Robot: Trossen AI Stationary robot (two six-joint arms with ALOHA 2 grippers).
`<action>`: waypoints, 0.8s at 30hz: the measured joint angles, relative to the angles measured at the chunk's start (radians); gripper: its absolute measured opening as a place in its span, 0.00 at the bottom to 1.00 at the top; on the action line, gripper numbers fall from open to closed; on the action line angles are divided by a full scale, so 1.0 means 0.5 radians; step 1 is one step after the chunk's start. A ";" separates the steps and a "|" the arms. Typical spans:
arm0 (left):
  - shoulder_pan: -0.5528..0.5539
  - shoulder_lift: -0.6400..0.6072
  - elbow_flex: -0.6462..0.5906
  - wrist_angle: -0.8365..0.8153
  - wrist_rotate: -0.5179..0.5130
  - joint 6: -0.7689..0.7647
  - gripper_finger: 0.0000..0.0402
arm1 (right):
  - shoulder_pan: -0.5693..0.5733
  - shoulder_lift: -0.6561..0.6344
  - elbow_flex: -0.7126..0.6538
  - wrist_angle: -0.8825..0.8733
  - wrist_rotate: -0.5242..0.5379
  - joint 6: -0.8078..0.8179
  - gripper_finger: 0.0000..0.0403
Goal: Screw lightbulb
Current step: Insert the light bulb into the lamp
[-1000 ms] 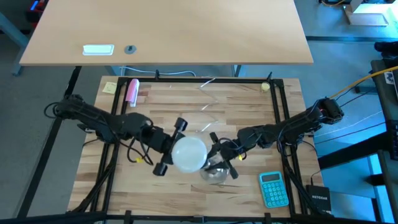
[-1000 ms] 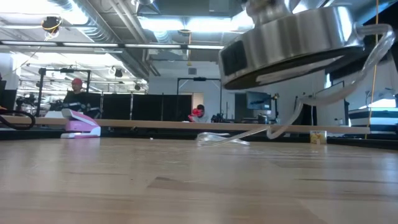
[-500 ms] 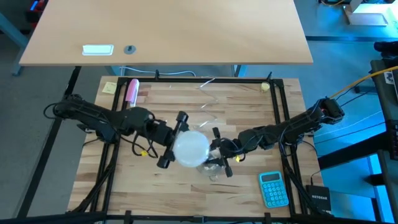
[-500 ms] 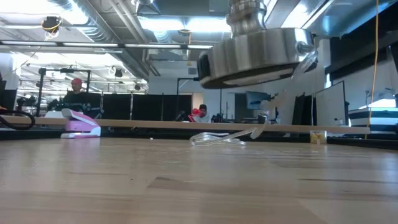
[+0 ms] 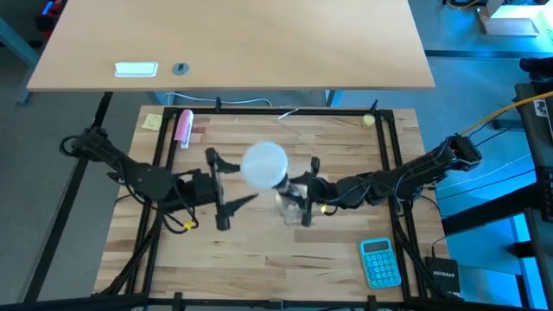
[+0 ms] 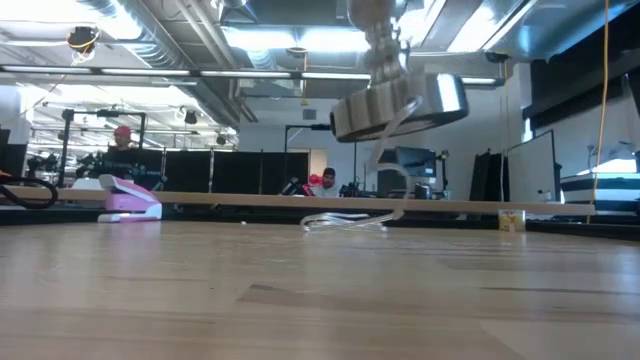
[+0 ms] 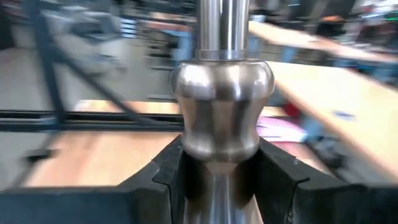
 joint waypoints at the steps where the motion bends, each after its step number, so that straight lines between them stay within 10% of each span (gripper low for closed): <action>1: 0.001 0.013 0.001 0.069 -0.081 0.020 0.72 | -0.010 0.001 0.000 0.001 0.068 -0.017 0.34; 24: 0.364 0.223 0.004 0.708 0.043 0.046 0.60 | -0.115 0.066 -0.002 -0.009 0.284 -0.037 0.34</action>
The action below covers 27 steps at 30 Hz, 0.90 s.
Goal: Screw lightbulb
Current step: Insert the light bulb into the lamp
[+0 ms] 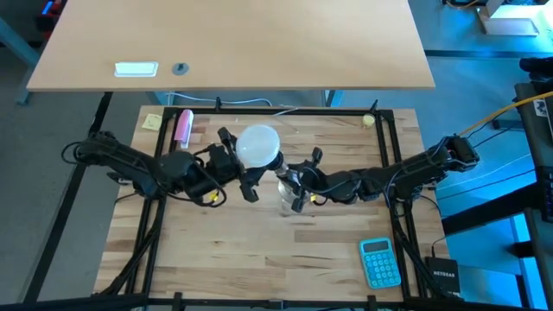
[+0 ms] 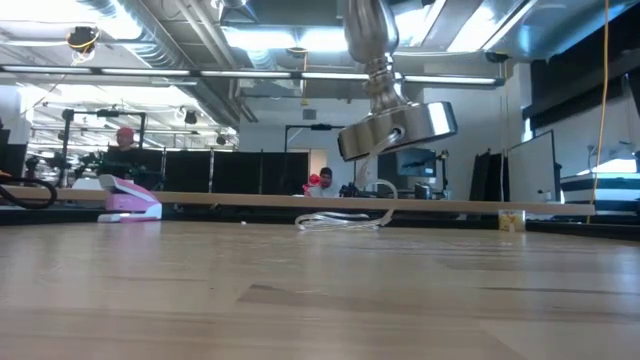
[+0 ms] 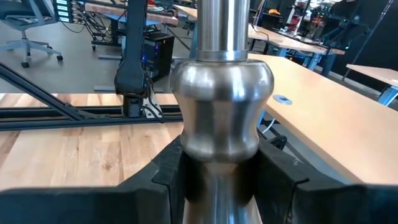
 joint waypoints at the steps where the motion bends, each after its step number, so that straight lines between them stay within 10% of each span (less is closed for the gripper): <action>1: 0.005 0.000 0.000 -0.005 0.002 0.002 0.59 | 0.000 0.000 0.000 0.000 0.000 0.001 0.34; 8: 0.006 0.000 0.002 -0.065 0.022 0.069 0.35 | -0.002 0.001 -0.002 0.000 0.004 -0.003 0.34; 15: 0.008 -0.005 0.008 -0.213 0.291 0.035 0.35 | 0.034 0.001 0.026 -0.012 -0.135 -0.046 0.34; 27: -0.010 -0.008 0.013 -0.289 1.460 -0.162 0.34 | 0.189 0.002 0.215 -0.167 -1.225 0.007 0.34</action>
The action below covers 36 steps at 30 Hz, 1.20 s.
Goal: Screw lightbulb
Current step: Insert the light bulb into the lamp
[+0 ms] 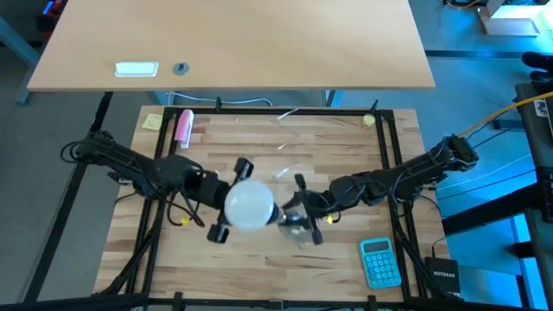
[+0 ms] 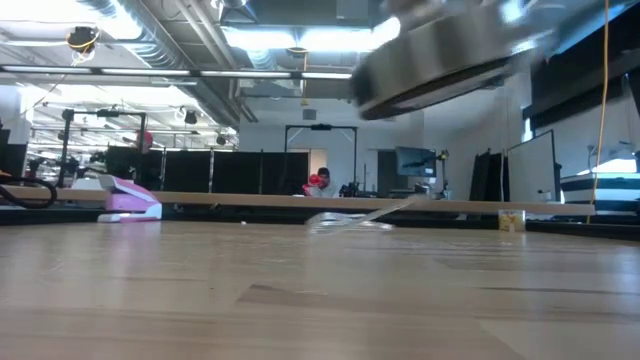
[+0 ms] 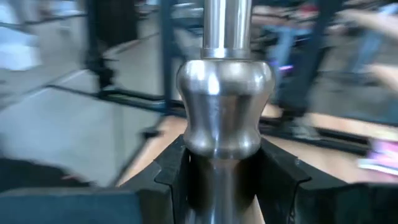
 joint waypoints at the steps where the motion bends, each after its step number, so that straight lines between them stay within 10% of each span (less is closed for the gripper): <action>1: 0.000 0.002 -0.001 -0.002 0.075 0.008 0.34 | 0.001 0.000 0.010 -0.031 -0.077 0.022 0.34; 10: 0.060 0.087 -0.011 -0.039 0.720 0.486 0.34 | 0.003 0.018 0.010 -0.191 -0.364 0.028 0.34; 18: 0.061 0.088 -0.018 0.020 0.550 0.517 0.55 | 0.018 0.022 0.024 -0.140 -0.037 -0.003 0.34; 25: -0.090 -0.021 -0.020 -0.126 -0.193 0.573 0.75 | 0.017 -0.026 0.026 -0.128 0.448 -0.026 0.34; 36: -0.396 -0.110 -0.018 0.070 -1.614 0.620 0.75 | -0.007 -0.083 0.026 -0.127 1.501 -0.232 0.34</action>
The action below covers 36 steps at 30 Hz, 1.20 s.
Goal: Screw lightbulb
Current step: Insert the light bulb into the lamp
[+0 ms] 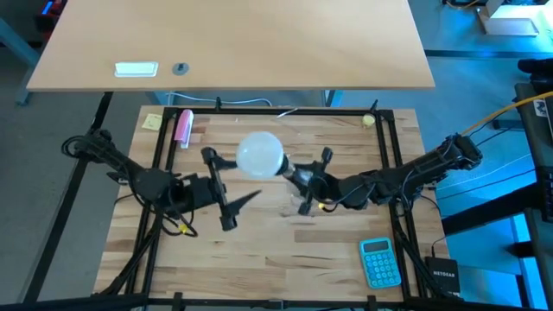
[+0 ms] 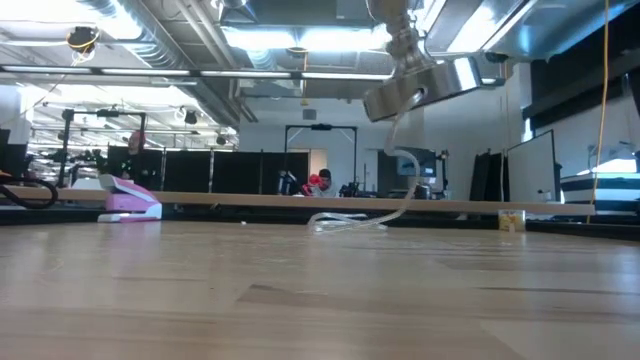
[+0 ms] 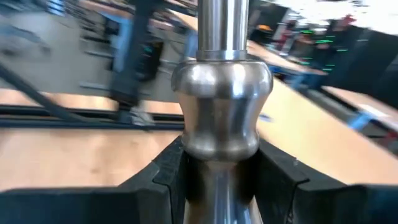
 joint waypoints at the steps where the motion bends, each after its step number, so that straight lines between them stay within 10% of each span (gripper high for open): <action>1: 0.007 0.000 0.001 0.039 -0.028 -0.008 0.75 | -0.021 0.012 0.000 0.007 0.038 -0.014 0.34; 21: 0.464 0.031 0.004 0.172 -0.044 -0.323 0.73 | -0.313 0.174 -0.004 0.112 0.070 -0.040 0.34; 30: 0.489 0.031 0.005 0.145 0.030 -0.277 0.35 | -0.313 0.174 -0.004 0.135 -0.014 -0.045 0.34; 36: 0.426 0.027 0.011 0.034 0.255 -0.246 0.33 | -0.239 0.172 0.007 0.137 -0.123 -0.035 0.34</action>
